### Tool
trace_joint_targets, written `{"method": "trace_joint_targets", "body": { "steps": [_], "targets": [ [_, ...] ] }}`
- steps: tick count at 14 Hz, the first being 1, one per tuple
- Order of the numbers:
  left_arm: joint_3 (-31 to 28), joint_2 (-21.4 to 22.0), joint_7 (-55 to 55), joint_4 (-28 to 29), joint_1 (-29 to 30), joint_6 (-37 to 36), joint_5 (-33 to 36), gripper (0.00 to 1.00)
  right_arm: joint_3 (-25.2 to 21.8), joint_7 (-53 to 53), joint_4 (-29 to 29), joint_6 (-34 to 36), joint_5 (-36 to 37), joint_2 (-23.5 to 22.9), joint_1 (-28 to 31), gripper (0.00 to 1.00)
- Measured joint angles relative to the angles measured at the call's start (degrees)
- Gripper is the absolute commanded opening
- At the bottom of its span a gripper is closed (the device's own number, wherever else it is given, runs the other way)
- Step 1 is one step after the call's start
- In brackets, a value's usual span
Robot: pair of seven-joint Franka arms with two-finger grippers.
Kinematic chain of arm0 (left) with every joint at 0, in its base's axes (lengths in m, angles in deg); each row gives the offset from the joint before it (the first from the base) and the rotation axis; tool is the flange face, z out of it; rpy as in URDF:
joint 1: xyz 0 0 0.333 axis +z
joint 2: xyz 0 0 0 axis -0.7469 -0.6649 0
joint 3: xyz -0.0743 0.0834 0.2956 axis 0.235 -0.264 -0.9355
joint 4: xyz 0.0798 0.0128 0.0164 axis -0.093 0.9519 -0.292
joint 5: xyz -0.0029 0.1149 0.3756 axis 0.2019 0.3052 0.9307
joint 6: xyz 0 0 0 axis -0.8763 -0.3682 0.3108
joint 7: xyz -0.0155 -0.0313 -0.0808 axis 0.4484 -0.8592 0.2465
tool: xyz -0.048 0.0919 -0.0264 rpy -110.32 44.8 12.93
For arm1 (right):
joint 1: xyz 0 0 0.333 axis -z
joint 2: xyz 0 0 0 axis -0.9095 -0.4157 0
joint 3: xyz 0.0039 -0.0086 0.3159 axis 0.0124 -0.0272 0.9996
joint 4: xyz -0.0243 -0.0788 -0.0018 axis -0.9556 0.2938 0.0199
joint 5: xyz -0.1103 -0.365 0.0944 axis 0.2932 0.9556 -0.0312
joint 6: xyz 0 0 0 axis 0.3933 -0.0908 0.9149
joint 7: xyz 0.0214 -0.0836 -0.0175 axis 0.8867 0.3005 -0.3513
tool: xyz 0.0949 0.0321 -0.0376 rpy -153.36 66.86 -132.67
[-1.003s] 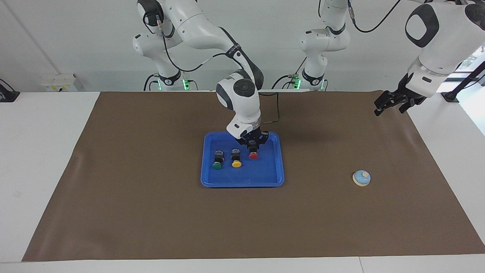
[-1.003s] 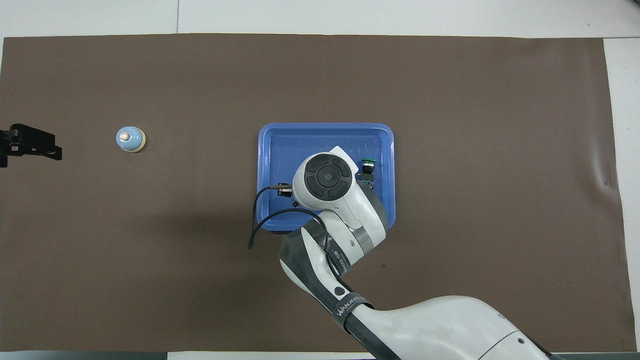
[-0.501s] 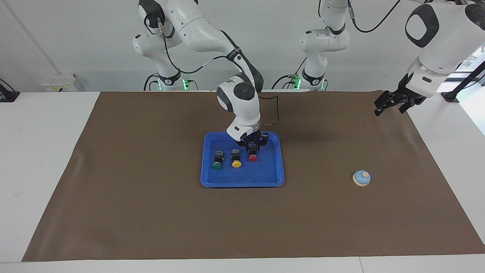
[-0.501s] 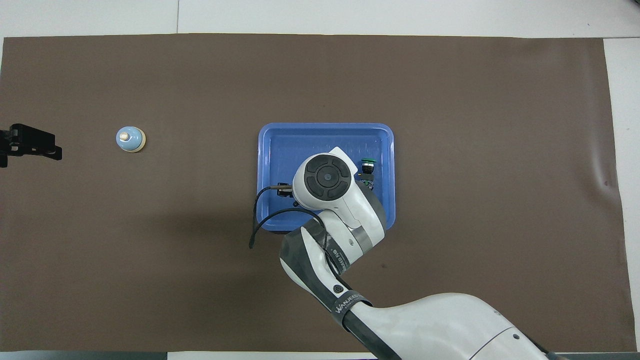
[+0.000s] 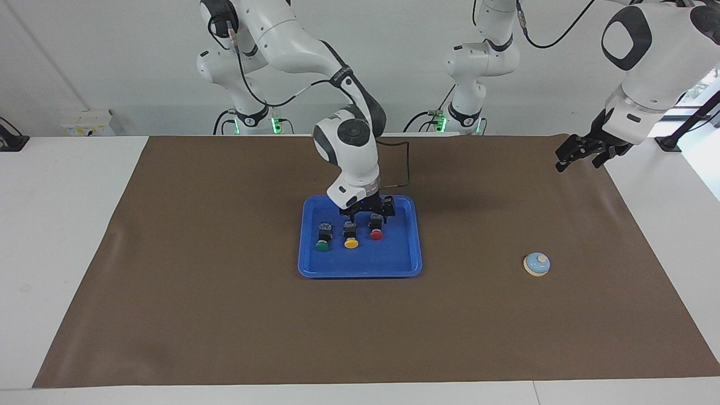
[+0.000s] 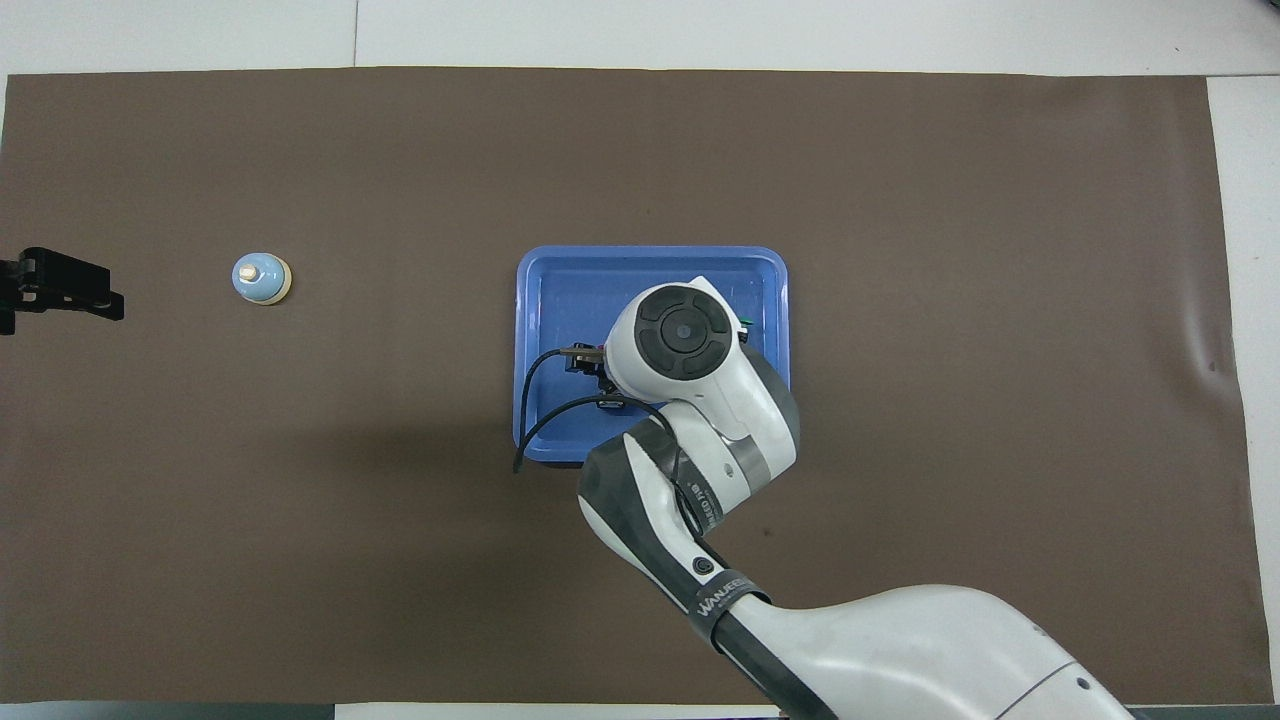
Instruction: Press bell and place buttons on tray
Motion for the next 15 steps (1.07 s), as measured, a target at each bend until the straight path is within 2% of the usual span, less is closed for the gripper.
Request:
{"method": "trace_joint_targets", "body": {
  "steps": [4,10,15],
  "targets": [
    [0.0,0.0,0.0,0.0,0.0,0.0,0.0,1.00,-0.1,-13.0,0.0,9.7,0.0,7.1,10.4,1.00],
    [0.0,0.0,0.0,0.0,0.0,0.0,0.0,1.00,-0.3,-34.3,0.0,16.9,0.0,10.7,20.8,1.00],
    [0.0,0.0,0.0,0.0,0.0,0.0,0.0,1.00,-1.8,-43.8,0.8,27.7,3.3,17.7,25.1,1.00]
  ]
}}
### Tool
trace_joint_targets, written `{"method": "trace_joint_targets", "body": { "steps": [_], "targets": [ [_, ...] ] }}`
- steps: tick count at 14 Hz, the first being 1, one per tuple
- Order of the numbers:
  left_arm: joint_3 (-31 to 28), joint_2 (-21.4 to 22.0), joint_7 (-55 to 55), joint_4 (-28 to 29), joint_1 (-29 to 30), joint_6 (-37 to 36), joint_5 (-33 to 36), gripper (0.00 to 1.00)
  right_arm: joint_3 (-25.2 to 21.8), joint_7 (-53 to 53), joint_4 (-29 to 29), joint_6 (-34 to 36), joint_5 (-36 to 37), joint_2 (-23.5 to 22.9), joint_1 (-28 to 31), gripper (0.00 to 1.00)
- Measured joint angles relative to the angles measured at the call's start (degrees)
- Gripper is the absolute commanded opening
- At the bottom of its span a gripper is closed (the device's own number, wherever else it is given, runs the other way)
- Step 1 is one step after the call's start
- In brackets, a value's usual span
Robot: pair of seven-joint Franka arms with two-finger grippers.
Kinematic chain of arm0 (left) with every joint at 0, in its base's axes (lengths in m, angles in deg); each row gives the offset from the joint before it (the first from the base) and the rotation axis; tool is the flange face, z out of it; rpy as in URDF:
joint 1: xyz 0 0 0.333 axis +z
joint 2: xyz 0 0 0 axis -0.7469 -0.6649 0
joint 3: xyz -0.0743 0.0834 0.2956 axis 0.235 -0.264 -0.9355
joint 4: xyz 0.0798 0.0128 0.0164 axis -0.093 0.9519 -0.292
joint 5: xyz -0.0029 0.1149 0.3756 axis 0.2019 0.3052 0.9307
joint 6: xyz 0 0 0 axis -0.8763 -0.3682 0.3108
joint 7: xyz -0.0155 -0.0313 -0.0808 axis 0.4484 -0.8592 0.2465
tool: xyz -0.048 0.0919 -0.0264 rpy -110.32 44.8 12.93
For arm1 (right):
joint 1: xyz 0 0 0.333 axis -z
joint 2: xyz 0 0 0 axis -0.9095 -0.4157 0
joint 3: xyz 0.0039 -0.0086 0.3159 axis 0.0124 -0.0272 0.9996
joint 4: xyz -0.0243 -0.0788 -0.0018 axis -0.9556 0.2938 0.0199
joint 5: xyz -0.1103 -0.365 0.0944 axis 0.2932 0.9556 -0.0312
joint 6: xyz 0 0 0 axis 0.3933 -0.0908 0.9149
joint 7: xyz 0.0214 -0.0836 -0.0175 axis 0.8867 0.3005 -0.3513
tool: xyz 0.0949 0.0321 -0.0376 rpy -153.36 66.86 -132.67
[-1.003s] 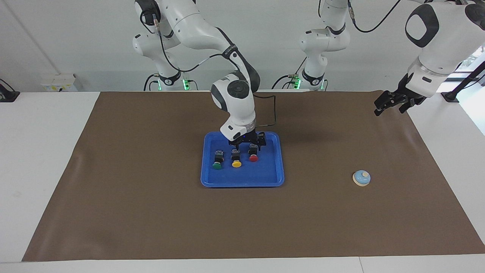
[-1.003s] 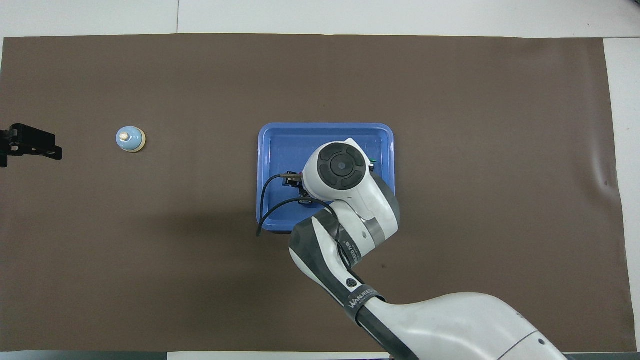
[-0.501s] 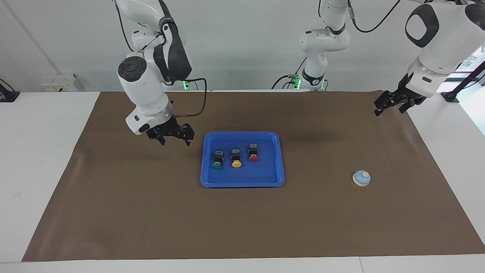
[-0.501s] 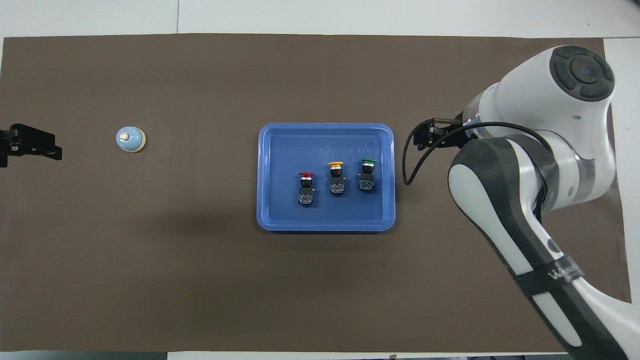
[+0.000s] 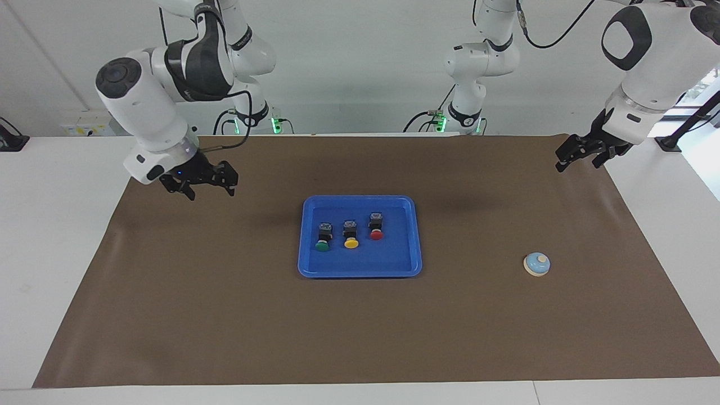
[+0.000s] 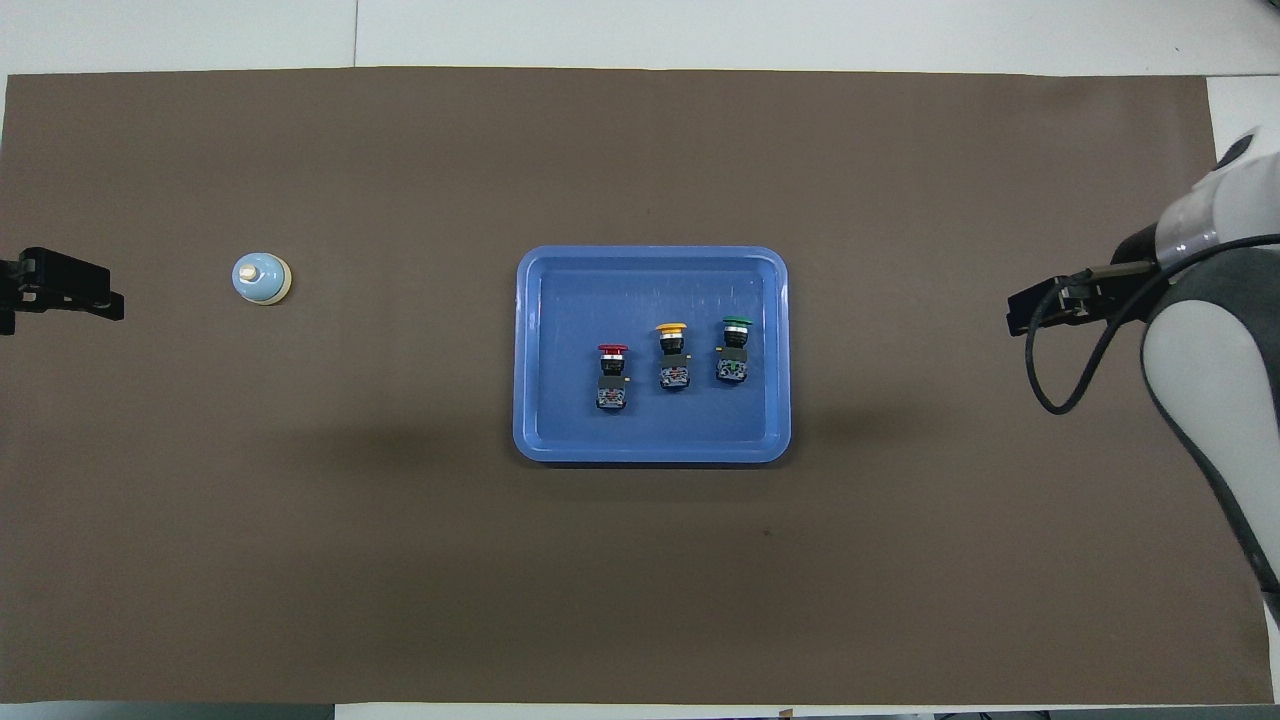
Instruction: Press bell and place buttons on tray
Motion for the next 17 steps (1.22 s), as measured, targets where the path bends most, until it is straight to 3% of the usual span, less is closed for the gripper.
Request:
{"method": "trace_joint_targets", "body": {
  "steps": [3,5,6,8,9,12,17],
  "targets": [
    [0.0,0.0,0.0,0.0,0.0,0.0,0.0,1.00,-0.4,-1.3,1.9,7.9,1.0,4.3,1.5,1.00],
    [-0.1,0.0,0.1,0.0,0.0,0.1,0.0,0.97,-0.5,-1.3,4.4,10.6,1.3,4.8,1.8,1.00],
    [-0.2,0.0,0.1,0.2,0.1,1.0,0.0,0.76,-0.5,-1.3,5.0,10.5,1.6,4.7,1.9,1.00],
    [-0.2,0.1,0.1,2.0,0.1,6.2,0.0,0.05,-0.4,-1.3,5.2,9.3,3.4,4.3,1.9,1.00],
    [-0.2,0.0,0.1,3.4,0.1,8.9,0.0,0.00,-0.4,-1.3,5.2,9.2,4.0,4.1,1.9,1.00],
    [-0.1,-1.9,0.1,6.4,0.1,15.6,0.0,0.00,-0.4,-1.3,5.3,9.2,4.1,3.8,1.9,1.00],
    [0.0,-13.1,0.0,7.4,0.0,28.9,0.0,0.00,-0.3,-1.3,6.9,10.3,4.1,3.6,1.9,1.00]
  ]
}}
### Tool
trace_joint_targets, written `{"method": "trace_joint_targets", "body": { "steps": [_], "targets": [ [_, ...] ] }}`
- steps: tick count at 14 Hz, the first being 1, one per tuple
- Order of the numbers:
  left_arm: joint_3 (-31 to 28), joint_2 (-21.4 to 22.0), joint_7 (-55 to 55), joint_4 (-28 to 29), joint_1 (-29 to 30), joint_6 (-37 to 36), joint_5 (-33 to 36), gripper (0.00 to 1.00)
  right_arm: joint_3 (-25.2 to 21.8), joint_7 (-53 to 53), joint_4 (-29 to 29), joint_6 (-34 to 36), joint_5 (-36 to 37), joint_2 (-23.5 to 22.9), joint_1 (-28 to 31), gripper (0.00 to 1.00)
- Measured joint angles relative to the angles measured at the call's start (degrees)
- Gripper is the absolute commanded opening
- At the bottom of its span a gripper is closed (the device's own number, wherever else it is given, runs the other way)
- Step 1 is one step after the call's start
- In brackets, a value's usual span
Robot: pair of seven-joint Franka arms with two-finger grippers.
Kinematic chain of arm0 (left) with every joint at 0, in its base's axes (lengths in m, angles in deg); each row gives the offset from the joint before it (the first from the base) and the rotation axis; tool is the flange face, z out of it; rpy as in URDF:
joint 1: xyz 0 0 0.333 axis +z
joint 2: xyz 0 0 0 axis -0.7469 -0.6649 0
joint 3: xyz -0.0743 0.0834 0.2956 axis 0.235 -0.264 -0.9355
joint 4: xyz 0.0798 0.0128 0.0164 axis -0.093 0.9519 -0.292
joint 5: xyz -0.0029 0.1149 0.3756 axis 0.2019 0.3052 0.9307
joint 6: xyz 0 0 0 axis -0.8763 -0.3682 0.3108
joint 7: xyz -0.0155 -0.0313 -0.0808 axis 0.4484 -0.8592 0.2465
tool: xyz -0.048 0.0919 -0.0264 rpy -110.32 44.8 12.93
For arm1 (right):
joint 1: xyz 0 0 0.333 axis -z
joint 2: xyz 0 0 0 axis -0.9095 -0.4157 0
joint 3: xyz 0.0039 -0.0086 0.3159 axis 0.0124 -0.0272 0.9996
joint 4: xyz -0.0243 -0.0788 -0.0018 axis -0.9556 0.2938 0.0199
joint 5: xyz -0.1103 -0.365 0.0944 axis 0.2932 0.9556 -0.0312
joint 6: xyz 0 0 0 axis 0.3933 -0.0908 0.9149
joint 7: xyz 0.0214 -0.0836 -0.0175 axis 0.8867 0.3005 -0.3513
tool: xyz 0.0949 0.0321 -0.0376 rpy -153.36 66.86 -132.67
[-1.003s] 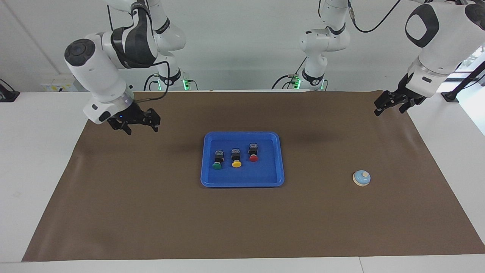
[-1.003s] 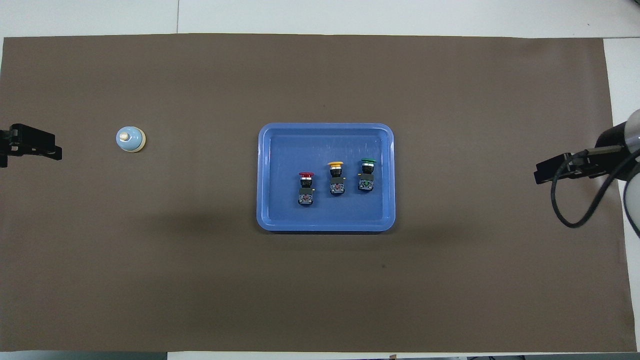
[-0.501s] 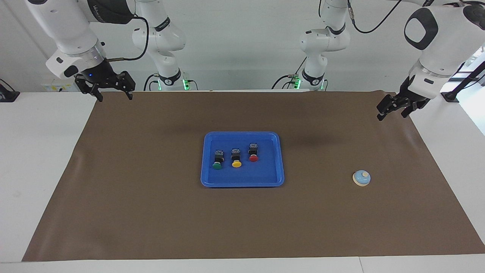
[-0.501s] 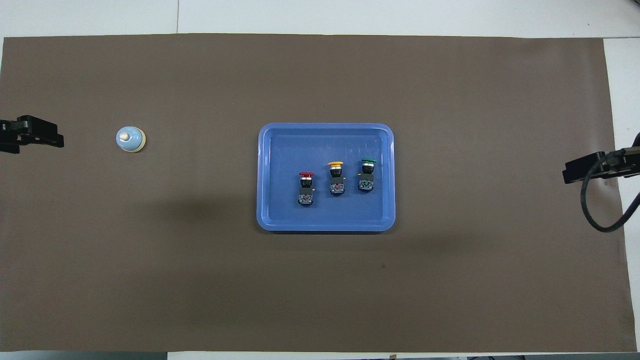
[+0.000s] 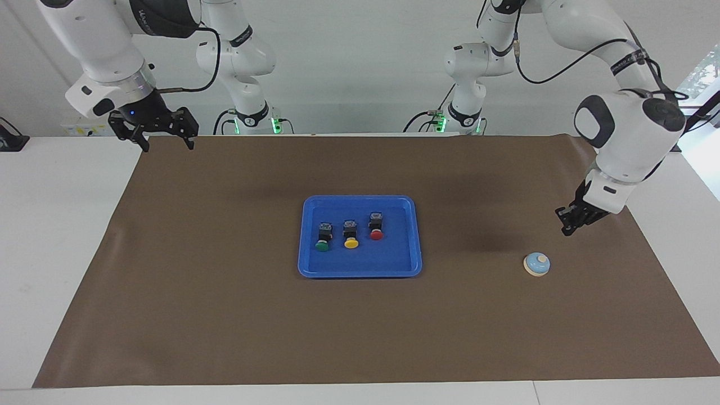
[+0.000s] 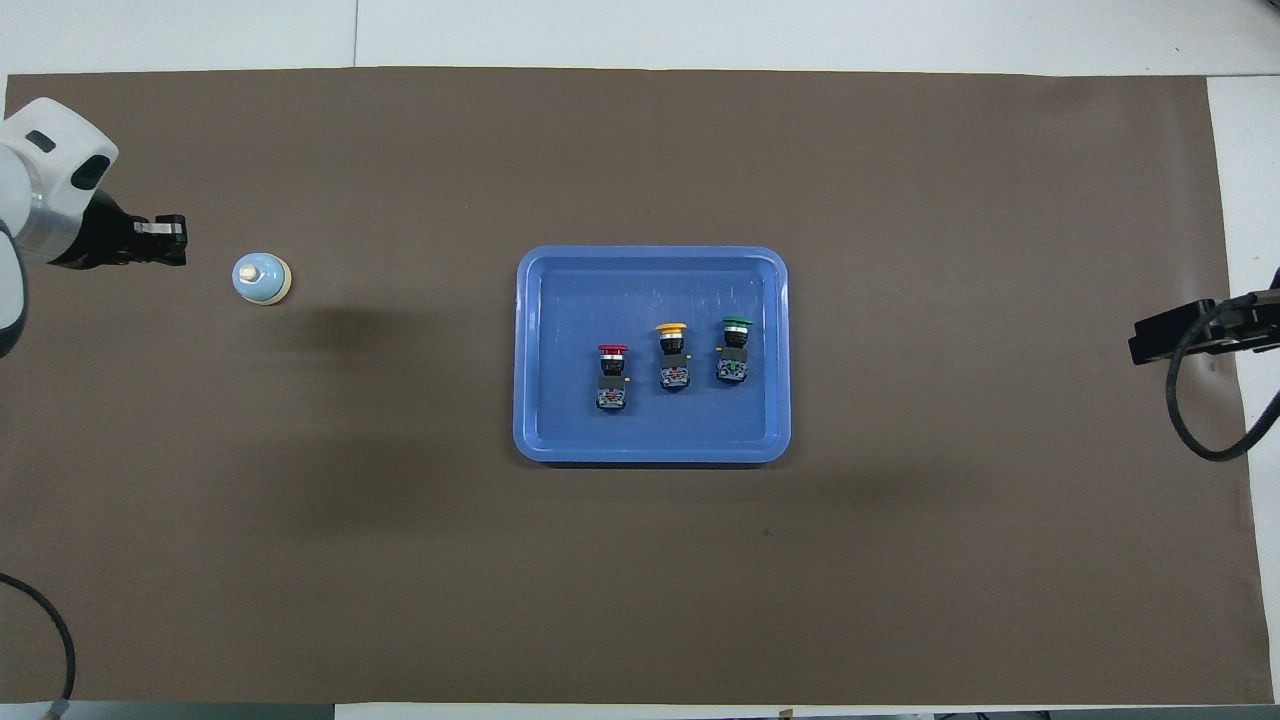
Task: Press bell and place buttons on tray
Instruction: 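Move the left gripper over the bell and press down again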
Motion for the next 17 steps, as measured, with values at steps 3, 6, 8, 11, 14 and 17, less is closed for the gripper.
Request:
{"method": "trace_joint_targets", "body": {
  "steps": [3,6,8,11,14,17],
  "targets": [
    [0.1,-3.7,0.0,-0.1,0.0,4.3,0.0,0.00,0.0,0.0,0.8,0.3,-0.6,-0.6,0.0,1.00],
    [0.2,-5.0,0.0,0.2,0.0,5.2,0.0,0.00,0.0,0.0,1.2,0.3,-0.8,-0.9,0.0,1.00],
    [0.3,-5.5,0.0,2.0,-0.2,8.0,0.0,0.00,0.0,0.0,1.5,0.3,-0.8,-0.9,0.0,1.00],
    [0.3,-5.7,0.0,4.5,-0.7,10.5,0.0,0.00,0.0,0.0,1.6,0.3,-0.8,-0.9,0.0,1.00],
    [0.3,-5.9,0.0,6.2,-0.7,13.4,0.0,0.00,0.1,0.0,1.6,0.6,-0.8,-0.9,0.0,1.00],
    [0.3,-5.2,0.0,7.8,-0.7,16.7,0.0,0.00,0.1,0.0,1.6,0.6,-0.8,-0.9,0.0,1.00]
  ]
}}
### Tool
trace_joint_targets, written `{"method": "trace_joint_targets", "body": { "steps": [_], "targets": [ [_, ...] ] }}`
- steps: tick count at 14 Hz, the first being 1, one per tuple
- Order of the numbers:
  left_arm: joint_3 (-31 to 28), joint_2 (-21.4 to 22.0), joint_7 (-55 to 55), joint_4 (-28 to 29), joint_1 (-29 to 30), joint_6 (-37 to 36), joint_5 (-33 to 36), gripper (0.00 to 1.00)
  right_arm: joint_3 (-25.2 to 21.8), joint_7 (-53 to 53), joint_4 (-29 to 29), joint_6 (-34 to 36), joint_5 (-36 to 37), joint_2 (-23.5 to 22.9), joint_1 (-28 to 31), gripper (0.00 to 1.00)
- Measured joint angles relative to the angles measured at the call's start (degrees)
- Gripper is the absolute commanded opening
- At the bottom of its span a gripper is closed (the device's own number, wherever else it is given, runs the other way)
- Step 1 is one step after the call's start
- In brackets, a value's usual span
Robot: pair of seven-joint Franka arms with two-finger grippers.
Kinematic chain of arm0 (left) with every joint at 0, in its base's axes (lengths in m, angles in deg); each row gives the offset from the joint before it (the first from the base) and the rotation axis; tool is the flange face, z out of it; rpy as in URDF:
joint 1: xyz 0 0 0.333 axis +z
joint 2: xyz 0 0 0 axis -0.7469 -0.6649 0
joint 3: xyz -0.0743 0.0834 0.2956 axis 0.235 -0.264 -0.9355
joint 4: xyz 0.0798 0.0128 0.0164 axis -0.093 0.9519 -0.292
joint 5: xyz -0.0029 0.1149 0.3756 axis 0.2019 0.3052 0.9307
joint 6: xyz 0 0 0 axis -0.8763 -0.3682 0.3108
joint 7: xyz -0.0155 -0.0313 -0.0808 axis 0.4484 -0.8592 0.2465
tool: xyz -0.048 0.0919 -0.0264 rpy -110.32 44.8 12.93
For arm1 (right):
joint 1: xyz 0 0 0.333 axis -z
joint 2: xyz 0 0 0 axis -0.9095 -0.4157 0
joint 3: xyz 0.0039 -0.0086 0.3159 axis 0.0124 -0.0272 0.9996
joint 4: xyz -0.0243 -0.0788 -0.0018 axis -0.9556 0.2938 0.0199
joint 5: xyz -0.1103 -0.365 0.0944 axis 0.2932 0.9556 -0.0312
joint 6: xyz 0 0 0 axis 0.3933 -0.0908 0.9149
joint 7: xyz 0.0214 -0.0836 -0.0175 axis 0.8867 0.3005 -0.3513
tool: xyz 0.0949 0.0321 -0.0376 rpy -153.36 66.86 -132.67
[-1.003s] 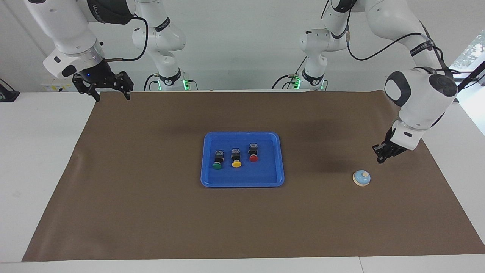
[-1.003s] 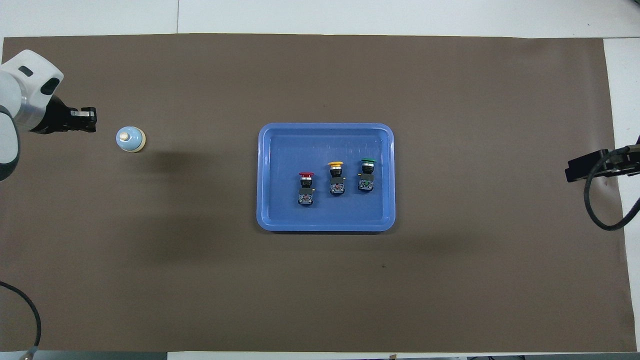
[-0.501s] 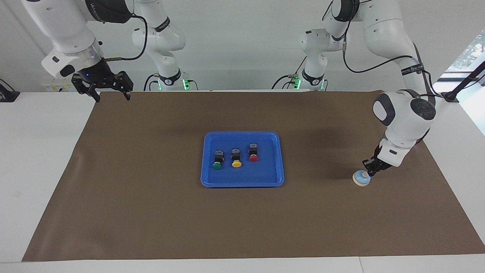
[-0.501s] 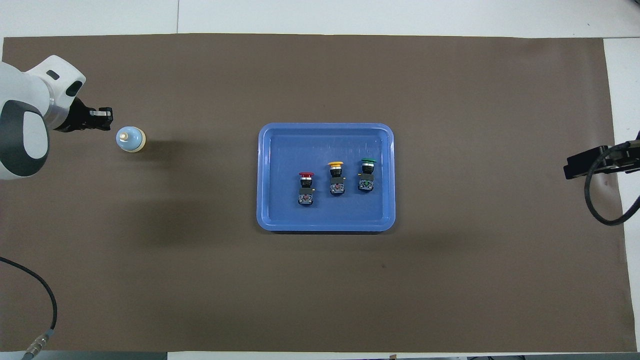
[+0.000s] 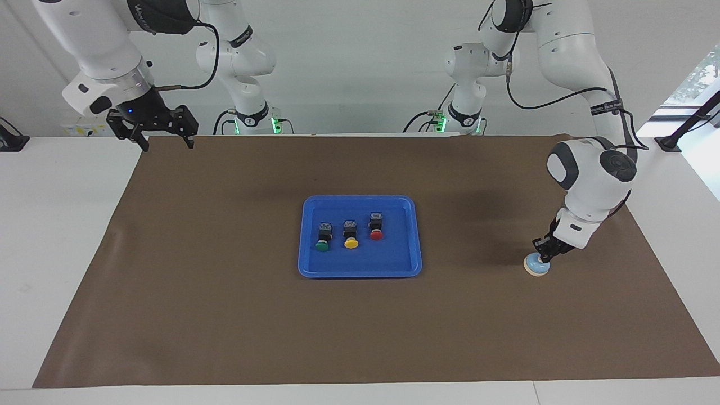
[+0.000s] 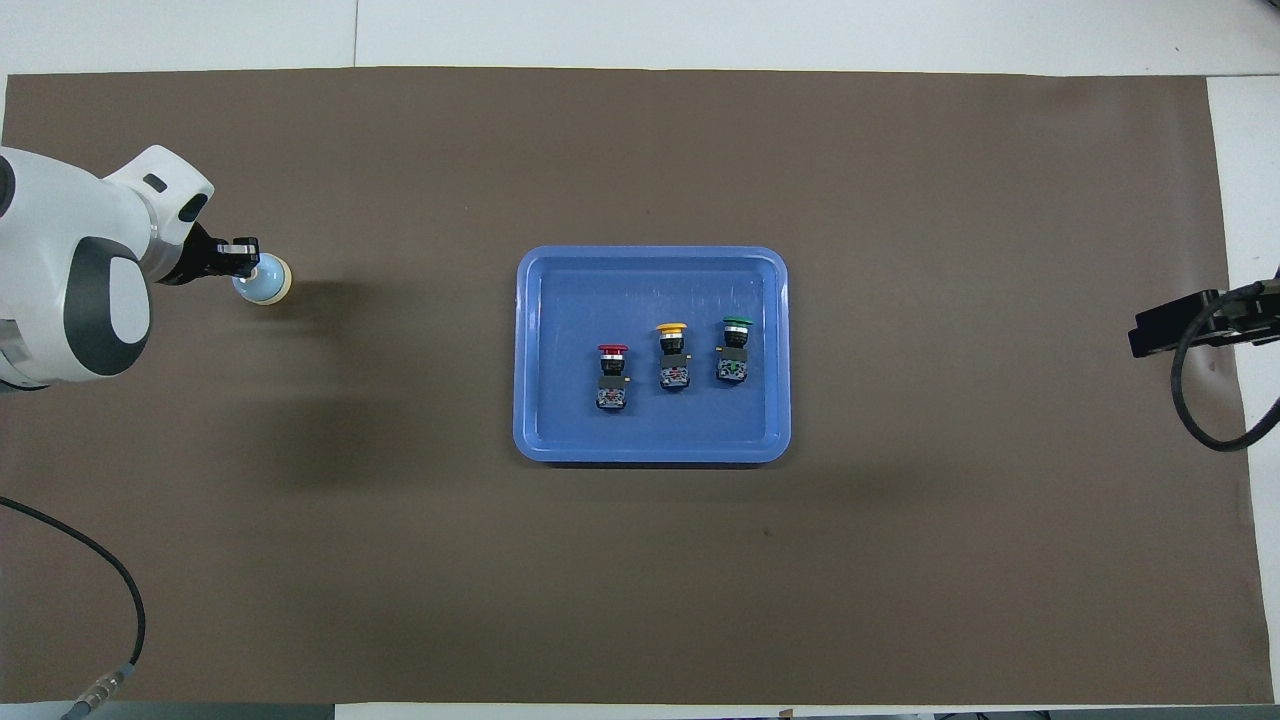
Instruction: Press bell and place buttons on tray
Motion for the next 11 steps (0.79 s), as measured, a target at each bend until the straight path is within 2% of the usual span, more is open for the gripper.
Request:
{"method": "trace_joint_targets", "body": {
  "steps": [2,4,6,8,9,11],
  "targets": [
    [0.0,0.0,0.0,-0.1,0.0,-0.2,0.0,0.00,0.0,0.0,0.0,0.0,0.0,0.0,0.0,1.00],
    [-0.2,0.2,0.0,-1.7,0.0,-4.3,0.0,0.00,0.0,0.0,0.0,0.0,0.0,0.0,0.0,1.00],
    [-0.5,2.4,0.0,-5.7,0.1,-13.3,0.0,0.53,0.0,0.0,0.0,0.0,0.0,0.0,0.0,1.00],
    [-0.6,7.5,0.0,-8.1,0.1,-22.0,0.0,0.86,0.0,0.0,0.0,0.0,0.0,0.0,0.0,1.00],
    [-0.6,10.9,0.0,-8.5,0.1,-25.6,0.0,0.99,0.0,0.0,0.0,0.0,0.0,0.0,0.0,1.00],
    [-0.6,17.1,0.0,-8.6,0.1,-31.3,0.0,1.00,0.0,0.0,0.0,0.0,0.0,0.0,0.0,1.00]
  ]
}}
